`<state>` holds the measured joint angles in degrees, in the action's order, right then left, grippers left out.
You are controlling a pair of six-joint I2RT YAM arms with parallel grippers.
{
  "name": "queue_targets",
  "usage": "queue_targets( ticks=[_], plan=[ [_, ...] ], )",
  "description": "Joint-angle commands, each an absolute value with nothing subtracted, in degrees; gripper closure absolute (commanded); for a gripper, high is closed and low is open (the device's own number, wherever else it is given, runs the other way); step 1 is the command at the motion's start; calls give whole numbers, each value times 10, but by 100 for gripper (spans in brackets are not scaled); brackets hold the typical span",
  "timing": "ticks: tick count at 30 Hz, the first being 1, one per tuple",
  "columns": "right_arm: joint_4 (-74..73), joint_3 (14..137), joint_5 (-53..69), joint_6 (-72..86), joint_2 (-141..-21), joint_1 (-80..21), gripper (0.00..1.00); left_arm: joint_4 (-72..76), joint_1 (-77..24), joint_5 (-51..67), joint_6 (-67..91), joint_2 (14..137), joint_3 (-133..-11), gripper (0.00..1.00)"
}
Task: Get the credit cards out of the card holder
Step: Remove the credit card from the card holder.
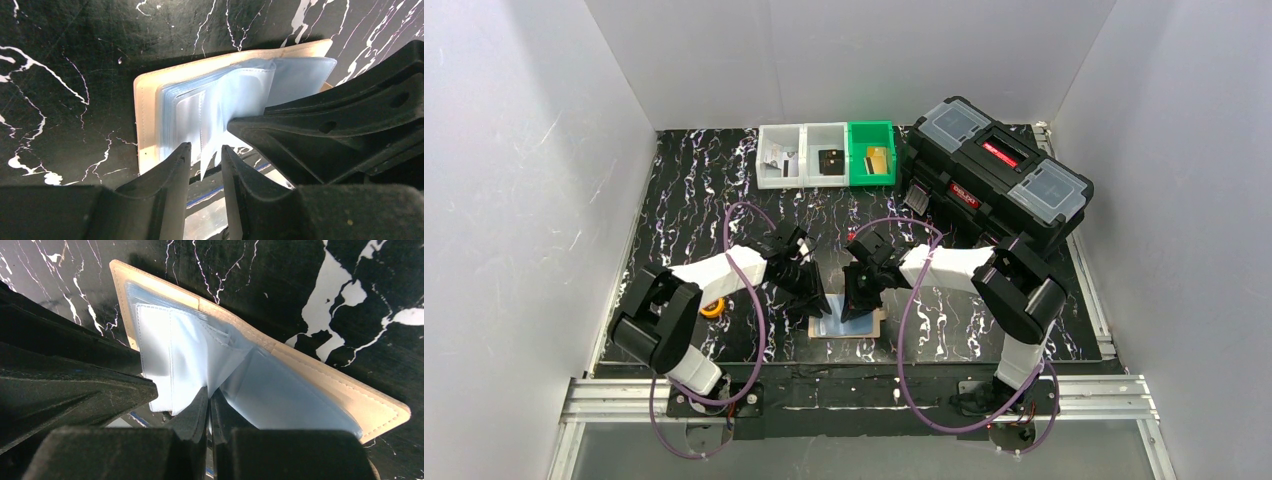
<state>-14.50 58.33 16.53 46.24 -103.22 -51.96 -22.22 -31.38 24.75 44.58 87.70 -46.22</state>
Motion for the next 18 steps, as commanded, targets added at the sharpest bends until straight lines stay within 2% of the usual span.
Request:
queue_targets(
  ticks=[1,8,14,17,18],
  plan=[
    [-164,564,157,456,-1056,-522,92,-221,-319,256,446,878,-454,72],
    [-165,567,159,456,-1053,-520,92,-206,-325,261,452,887,-453,77],
    [-185,589,157,442,-1042,-519,89,-187,-328,256,479,881,-441,90],
    [-197,604,154,436,-1033,-518,83,-186,-329,249,488,872,-437,100],
    [-201,609,153,434,-1029,-518,81,-186,-329,246,490,868,-436,100]
  ],
)
